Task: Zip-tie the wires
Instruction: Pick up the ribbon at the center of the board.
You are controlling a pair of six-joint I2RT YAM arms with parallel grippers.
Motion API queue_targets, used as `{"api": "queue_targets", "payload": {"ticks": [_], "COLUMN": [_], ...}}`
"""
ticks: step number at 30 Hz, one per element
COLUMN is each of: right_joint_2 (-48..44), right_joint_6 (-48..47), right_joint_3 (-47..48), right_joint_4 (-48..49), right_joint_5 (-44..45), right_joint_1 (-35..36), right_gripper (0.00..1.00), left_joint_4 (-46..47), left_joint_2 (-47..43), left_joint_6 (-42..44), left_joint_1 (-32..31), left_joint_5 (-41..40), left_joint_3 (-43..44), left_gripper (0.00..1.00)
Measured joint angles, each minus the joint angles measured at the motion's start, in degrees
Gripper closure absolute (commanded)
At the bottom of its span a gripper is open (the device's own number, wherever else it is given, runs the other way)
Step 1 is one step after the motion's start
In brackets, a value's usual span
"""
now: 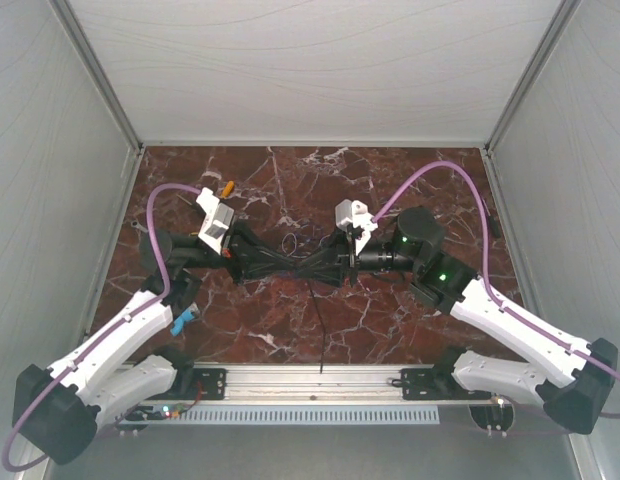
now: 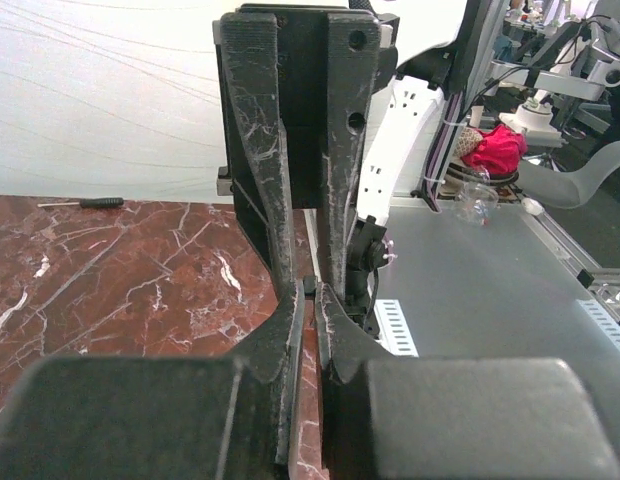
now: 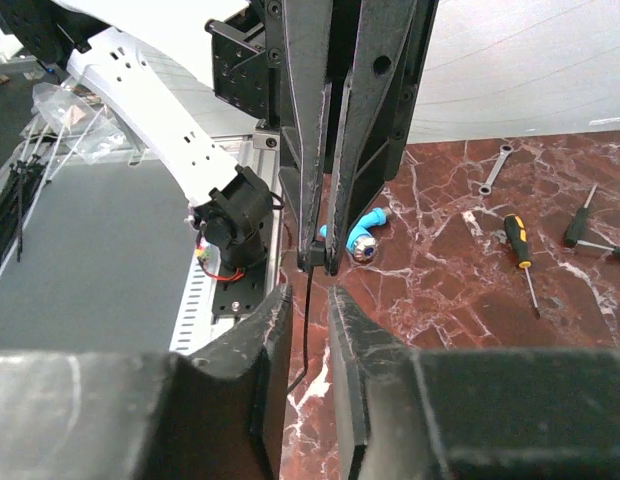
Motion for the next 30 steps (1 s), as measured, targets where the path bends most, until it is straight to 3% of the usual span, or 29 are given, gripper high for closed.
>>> {"api": "queue_targets", "payload": {"ticks": [4,14,20,21,23,25,30], "right_joint_2": [0.5,1.2,1.2,1.2,1.2,1.2,0.9], "right_joint_6": [0.1,0.1,0.1,0.1,0.1,0.1,-0.8], "right_joint_3": [0.4,0.9,0.9,0.9,0.9,0.9,0.7], "right_joint_4": [-0.3,-0.5,-0.4,-0.4,-0.4,-0.4,-0.2], "right_joint_5": [0.2,0.3,0.5,0.5,1.0,2.1,7.2], "right_joint_1": [0.0,0.1,0.2,0.2,0.2,0.2,0.0], "right_gripper": [0.74,0.99,1.0,1.0,1.0,1.0,1.0], "left_joint_4": [-0.1,-0.2,-0.3,-0.3,-0.3,-0.6,-2.8], "left_joint_2": [0.0,0.0,-0.2,-0.2,-0.2,-0.2,-0.7], "left_joint_6": [0.1,0.5,0.8,0.9,1.0,1.8,3.7], "left_joint_1": [0.0,0.0,0.0,0.0,0.0,0.0,0.0], "left_joint_5": [-0.2,-0.6,-0.9,-0.9,-1.0,-1.1,-1.9], "left_joint_3": [0.0,0.0,0.0,0.0,0.0,0.0,0.0], "left_gripper": [1.0,1.0,0.99,0.81,0.36,0.03,0.0]}}
